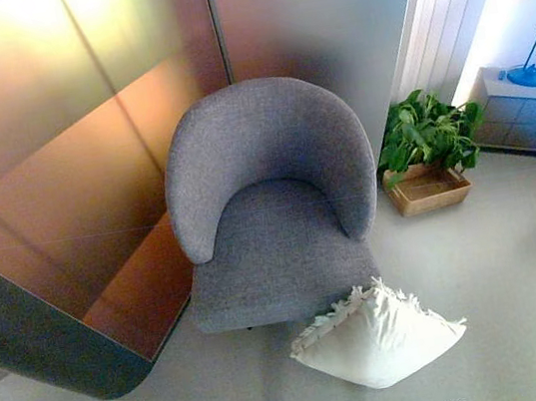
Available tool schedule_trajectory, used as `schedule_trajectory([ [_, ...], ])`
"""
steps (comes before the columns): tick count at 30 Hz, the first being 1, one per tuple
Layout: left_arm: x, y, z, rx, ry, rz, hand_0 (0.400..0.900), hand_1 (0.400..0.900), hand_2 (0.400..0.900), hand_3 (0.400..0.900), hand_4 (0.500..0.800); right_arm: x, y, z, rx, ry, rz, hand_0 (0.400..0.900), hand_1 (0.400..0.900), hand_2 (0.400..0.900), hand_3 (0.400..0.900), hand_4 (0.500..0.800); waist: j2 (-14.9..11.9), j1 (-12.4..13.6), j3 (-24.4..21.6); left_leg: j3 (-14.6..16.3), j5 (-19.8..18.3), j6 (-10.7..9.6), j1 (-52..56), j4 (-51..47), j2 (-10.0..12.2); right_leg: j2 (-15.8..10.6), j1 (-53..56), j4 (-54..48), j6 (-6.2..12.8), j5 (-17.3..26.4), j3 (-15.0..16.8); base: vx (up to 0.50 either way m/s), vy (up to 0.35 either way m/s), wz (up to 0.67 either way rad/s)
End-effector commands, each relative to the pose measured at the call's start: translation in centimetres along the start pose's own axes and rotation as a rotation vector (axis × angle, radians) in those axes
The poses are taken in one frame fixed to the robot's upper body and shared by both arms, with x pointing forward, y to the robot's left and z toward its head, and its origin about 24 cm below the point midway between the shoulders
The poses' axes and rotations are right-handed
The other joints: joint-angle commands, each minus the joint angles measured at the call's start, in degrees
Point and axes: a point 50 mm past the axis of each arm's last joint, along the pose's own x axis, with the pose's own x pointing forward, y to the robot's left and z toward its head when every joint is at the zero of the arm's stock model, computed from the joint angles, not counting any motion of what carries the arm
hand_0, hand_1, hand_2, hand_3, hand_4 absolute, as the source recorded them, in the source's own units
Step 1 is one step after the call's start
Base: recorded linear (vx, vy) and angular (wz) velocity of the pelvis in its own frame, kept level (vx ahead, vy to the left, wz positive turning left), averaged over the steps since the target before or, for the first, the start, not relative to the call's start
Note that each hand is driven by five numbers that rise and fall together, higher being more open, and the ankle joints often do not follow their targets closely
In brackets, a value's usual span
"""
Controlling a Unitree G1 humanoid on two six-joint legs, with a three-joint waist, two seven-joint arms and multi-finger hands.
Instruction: Pick up the pillow and put it on the sofa.
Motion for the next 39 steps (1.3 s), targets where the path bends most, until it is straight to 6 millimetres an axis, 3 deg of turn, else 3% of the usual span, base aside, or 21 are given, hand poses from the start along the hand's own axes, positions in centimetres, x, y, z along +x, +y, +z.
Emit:
schedule_trajectory([
  [1, 0.0, -0.4, 2.3, 0.013, -0.044, -0.017, 0.900, 0.900, 0.900, 0.900, 0.800, 0.2, -1.0, 2.7, -0.043, -0.069, -0.074, 0.900, 0.900, 0.900, 0.900, 0.800, -2.12, -0.99, 1.15, 0.44, -6.62, 3.38, 3.06, -0.36, -3.56, 1.12, -1.08, -0.10, 1.91, 2.49, 0.18, 0.00, -0.004, -0.03],
  [6, -0.2, -0.3, 2.8, 0.015, -0.074, -0.042, 0.900, 0.900, 0.900, 0.900, 0.800, 0.2, -1.6, 3.4, -0.100, -0.107, -0.119, 0.900, 0.900, 0.900, 0.900, 0.800, -2.09, -0.92, 1.47, 0.60, -6.66, 3.42, 3.07, -0.36, -3.53, 1.08, -1.10, -0.10, 1.93, 2.52, 0.17, 0.00, -0.001, -0.01],
  [28, -0.1, -0.1, 0.9, 0.035, -0.009, -0.056, 0.900, 0.900, 0.900, 0.900, 0.800, -0.1, -3.1, 5.8, -0.363, -0.264, -0.269, 0.900, 0.900, 0.900, 0.900, 0.800, -2.64, 0.03, 2.53, 0.15, -6.24, 3.14, 1.82, -0.36, -3.26, 0.80, -2.24, -0.10, 2.24, 2.99, -0.43, 0.01, -0.025, 0.01],
  [34, -0.5, 0.8, 2.2, 0.063, -0.029, -0.020, 0.900, 0.900, 0.900, 0.900, 0.800, -0.9, -5.7, 10.6, -0.380, -0.416, -0.388, 0.900, 0.900, 0.900, 0.900, 0.800, -2.13, 0.51, 4.88, 0.02, -5.07, 3.00, -1.73, -0.36, -3.01, 0.50, -5.81, -0.10, 2.35, 3.91, -0.25, -0.04, -0.080, 0.00],
  [39, -1.2, 1.5, 5.2, 0.066, -0.104, 0.008, 0.900, 0.900, 0.900, 0.900, 0.800, -3.0, -9.2, 16.9, -0.331, -0.589, -0.498, 0.900, 0.900, 0.900, 0.900, 0.800, -1.13, 0.76, 10.27, -0.84, -2.89, 2.97, -8.24, -0.36, -2.79, 0.43, -12.33, 0.54, 2.05, 5.26, -0.39, -0.19, -0.073, 0.04],
])
